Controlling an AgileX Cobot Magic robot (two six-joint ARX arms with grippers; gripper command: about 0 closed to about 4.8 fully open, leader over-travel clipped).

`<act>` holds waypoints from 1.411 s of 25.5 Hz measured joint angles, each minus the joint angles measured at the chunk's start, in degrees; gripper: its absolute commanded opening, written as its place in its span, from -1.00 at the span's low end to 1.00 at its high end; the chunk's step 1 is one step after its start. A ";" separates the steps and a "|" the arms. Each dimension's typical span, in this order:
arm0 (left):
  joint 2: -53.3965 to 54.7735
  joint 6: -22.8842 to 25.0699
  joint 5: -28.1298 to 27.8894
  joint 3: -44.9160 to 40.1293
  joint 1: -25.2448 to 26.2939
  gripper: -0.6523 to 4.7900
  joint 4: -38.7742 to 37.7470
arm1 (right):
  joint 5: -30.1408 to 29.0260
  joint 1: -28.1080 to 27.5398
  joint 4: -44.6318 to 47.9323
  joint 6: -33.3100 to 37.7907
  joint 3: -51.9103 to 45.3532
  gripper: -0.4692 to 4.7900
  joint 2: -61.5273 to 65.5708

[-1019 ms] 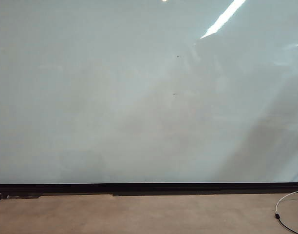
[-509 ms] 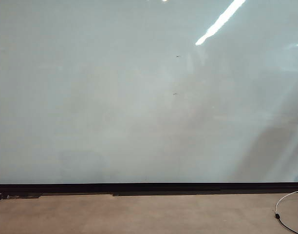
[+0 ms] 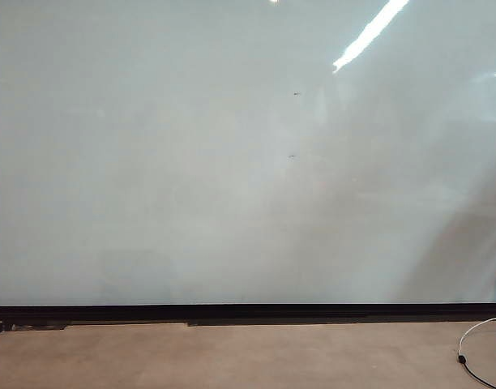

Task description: Pick up the pen on the shelf to the right of the whiteboard and draw a rectangle.

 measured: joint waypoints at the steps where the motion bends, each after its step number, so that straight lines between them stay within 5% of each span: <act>1: 0.00 0.02 0.00 0.00 0.00 -0.78 0.00 | 0.02 0.02 1.18 0.26 0.07 0.43 0.63; 16: 0.00 0.00 -0.02 0.00 0.00 -0.78 0.00 | -0.70 0.20 16.50 7.87 3.65 0.42 10.88; 36: 0.00 0.00 0.00 0.00 0.00 -0.78 0.00 | -0.35 2.99 17.11 9.25 7.15 0.19 13.07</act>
